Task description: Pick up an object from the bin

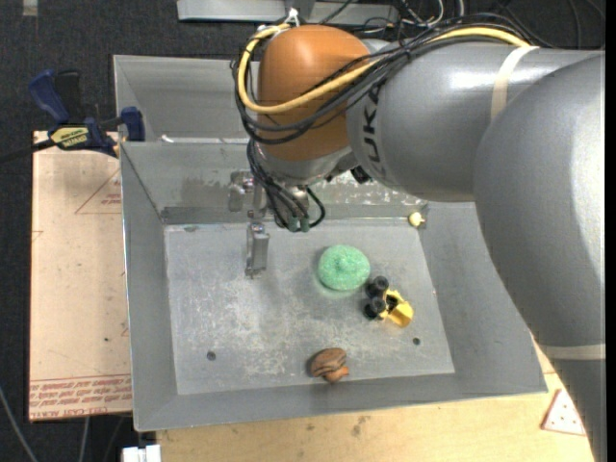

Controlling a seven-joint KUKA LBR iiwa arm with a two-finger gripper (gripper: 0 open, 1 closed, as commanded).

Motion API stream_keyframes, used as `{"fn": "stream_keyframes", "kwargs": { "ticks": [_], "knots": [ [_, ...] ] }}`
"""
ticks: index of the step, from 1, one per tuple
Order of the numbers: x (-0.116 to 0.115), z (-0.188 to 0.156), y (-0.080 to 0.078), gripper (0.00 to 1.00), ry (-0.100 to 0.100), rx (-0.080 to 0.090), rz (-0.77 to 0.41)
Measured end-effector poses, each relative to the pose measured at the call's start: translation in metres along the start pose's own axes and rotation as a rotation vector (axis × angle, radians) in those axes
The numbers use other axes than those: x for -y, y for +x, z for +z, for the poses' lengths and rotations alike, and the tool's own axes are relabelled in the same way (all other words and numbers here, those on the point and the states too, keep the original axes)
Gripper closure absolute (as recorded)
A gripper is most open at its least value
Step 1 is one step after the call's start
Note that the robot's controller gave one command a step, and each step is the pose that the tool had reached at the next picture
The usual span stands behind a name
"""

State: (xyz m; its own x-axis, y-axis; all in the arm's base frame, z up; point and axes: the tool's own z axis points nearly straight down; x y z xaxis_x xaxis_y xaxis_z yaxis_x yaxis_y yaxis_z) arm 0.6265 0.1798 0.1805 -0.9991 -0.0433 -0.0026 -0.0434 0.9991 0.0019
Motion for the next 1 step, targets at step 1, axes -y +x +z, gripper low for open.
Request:
{"fn": "stream_keyframes", "kwargs": {
  "ticks": [1],
  "knots": [
    [0.0244, -0.0171, -0.0001, 0.00, 0.000, 0.002, -0.068]
  ]
}}
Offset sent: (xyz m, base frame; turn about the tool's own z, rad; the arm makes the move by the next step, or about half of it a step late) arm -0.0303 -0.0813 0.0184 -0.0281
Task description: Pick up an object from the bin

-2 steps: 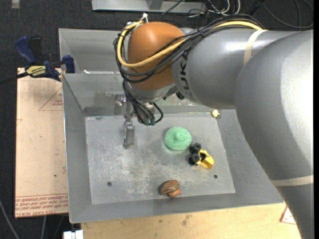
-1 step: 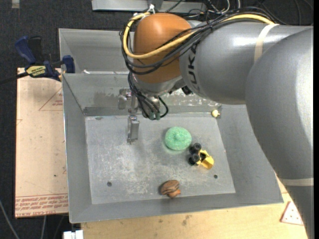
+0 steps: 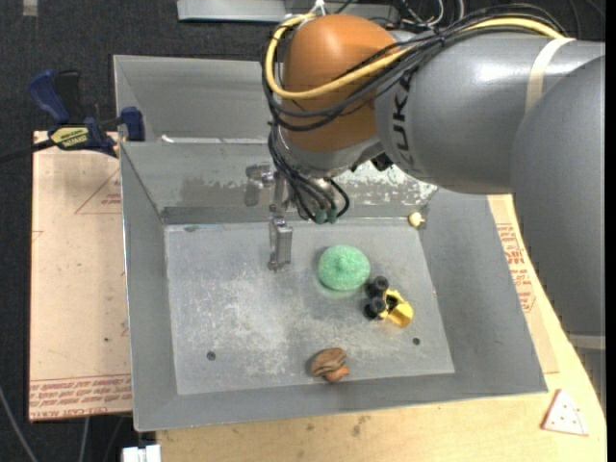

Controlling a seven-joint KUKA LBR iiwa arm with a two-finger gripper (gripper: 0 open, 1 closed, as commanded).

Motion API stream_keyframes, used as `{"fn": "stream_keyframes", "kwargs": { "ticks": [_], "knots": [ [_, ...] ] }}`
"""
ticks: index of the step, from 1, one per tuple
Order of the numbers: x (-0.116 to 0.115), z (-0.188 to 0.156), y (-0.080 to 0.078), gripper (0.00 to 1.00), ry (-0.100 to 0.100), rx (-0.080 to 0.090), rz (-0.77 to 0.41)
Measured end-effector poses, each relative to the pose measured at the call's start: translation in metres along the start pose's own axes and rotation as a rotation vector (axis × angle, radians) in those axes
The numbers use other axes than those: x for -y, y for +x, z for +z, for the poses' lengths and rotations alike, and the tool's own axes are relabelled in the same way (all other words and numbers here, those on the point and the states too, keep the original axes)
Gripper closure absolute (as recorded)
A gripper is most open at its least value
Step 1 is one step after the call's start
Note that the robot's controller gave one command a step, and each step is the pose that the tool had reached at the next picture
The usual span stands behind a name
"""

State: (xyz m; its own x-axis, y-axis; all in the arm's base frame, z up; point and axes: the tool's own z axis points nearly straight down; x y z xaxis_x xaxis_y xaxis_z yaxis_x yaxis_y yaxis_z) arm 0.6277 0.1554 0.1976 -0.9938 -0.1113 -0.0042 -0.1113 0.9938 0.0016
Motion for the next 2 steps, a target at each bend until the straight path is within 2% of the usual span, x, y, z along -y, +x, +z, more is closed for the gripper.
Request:
{"fn": "stream_keyframes", "kwargs": {
  "ticks": [1, 2],
  "knots": [
    [0.039, -0.001, 0.026, 0.00, 0.000, -0.003, 0.025],
    [0.067, -0.029, 0.006, 0.00, 0.001, -0.002, 0.128]
  ]
}}
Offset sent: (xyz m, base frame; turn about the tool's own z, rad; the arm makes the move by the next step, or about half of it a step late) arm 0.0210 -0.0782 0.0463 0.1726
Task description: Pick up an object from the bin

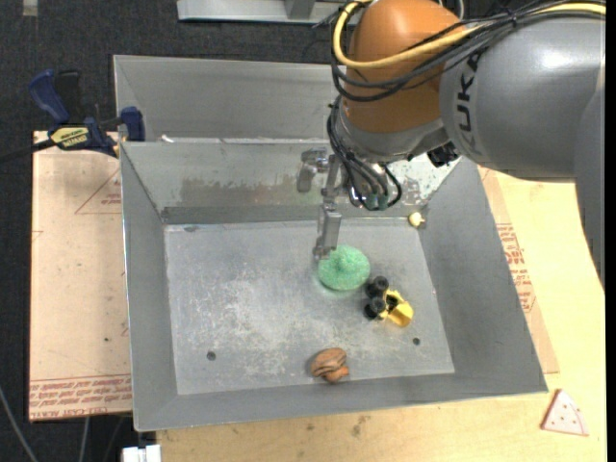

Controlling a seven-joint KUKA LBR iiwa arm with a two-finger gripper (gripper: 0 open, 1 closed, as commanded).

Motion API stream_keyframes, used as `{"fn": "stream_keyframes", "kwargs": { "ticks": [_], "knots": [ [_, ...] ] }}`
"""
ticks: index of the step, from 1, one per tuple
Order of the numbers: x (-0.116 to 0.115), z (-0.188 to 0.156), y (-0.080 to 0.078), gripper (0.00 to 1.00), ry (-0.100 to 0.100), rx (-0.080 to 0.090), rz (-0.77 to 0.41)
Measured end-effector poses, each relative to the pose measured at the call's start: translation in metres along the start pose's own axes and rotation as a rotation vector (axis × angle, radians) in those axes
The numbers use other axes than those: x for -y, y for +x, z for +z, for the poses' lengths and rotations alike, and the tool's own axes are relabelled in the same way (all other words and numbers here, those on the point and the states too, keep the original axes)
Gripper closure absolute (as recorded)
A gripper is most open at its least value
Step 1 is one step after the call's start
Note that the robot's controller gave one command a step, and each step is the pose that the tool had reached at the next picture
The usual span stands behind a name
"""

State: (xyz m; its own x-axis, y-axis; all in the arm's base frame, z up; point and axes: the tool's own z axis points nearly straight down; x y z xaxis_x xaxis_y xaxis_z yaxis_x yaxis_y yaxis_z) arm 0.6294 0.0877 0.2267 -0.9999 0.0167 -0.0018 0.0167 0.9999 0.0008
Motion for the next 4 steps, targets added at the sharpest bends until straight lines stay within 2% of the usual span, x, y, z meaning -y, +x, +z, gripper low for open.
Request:
{"fn": "stream_keyframes", "kwargs": {
  "ticks": [1, 2, 3, 4],
  "knots": [
    [0.012, 0.015, 0.012, 0.00, 0.000, 0.004, -0.065],
    [0.033, 0.038, 0.012, 0.00, 0.000, 0.000, -0.334],
    [0.069, 0.056, 0.006, 0.00, -0.001, 0.000, -0.200],
    [0.081, 0.078, 0.024, 0.00, 0.001, 0.000, -0.272]
  ]
}}
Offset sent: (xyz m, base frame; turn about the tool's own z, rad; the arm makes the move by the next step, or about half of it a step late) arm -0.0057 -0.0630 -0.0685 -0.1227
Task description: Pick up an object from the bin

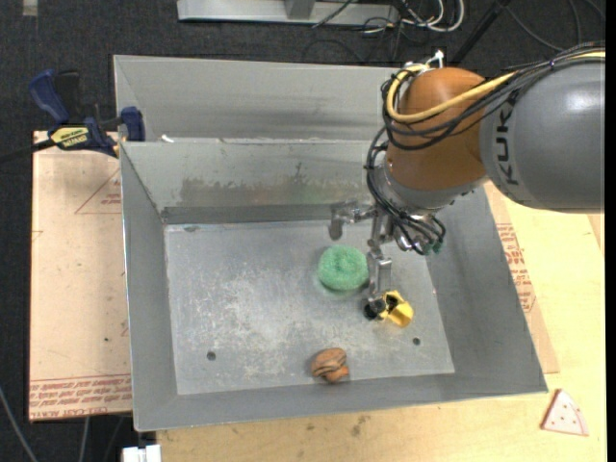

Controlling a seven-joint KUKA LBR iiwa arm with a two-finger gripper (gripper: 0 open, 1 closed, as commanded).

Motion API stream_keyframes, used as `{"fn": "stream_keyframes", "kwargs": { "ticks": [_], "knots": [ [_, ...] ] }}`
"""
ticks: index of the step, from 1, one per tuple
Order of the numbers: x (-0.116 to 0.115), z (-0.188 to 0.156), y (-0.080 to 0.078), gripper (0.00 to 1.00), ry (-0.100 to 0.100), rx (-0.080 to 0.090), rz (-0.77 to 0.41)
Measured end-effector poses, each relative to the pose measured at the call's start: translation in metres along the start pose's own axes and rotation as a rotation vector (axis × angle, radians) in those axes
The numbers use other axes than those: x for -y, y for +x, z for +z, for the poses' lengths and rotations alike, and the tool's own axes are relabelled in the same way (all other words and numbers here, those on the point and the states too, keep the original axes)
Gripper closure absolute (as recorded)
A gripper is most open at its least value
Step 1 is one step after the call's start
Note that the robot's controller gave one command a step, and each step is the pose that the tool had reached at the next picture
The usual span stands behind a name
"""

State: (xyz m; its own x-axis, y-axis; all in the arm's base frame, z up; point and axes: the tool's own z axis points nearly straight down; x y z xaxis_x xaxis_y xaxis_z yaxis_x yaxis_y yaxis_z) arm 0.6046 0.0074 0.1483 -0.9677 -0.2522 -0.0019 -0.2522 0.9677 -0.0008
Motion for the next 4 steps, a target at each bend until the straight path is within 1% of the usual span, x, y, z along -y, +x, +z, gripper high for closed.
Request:
{"fn": "stream_keyframes", "kwargs": {
  "ticks": [1, 3, 4],
  "knots": [
    [0.007, 0.055, -0.005, 1.00, -0.002, 0.001, -0.122],
    [0.008, 0.052, -0.004, 1.00, -0.002, 0.000, -0.125],
    [0.036, 0.067, 0.023, 1.00, -0.002, 0.017, -0.082]
  ]
}}
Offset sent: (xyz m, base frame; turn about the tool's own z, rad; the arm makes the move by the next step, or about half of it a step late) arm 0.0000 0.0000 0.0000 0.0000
